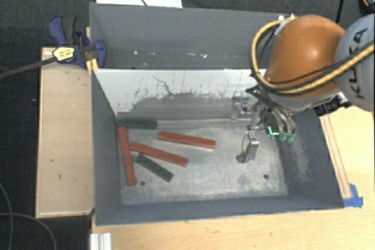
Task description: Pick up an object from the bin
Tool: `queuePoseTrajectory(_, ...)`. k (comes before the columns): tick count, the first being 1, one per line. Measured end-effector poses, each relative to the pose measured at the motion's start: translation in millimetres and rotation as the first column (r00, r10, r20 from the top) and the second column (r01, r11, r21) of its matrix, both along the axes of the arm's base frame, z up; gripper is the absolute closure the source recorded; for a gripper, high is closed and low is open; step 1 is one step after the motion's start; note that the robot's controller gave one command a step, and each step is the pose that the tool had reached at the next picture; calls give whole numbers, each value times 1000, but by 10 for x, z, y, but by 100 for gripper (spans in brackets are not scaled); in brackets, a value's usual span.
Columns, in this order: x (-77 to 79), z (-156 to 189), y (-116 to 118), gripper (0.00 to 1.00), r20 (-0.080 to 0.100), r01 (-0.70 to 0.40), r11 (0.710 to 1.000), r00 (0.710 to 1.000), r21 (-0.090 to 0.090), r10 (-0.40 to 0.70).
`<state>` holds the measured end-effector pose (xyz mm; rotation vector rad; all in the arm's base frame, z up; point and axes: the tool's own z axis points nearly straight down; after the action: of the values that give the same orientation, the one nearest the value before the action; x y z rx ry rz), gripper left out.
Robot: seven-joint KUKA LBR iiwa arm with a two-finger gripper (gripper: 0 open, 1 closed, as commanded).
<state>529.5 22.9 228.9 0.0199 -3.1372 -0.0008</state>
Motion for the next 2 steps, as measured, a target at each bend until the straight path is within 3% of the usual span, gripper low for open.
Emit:
queuePoseTrajectory(1,387,-772,260,0,0,195,981,981,-1,-195)
queuePoseTrajectory(2,379,-1621,504,0,0,346,938,938,-1,-346)
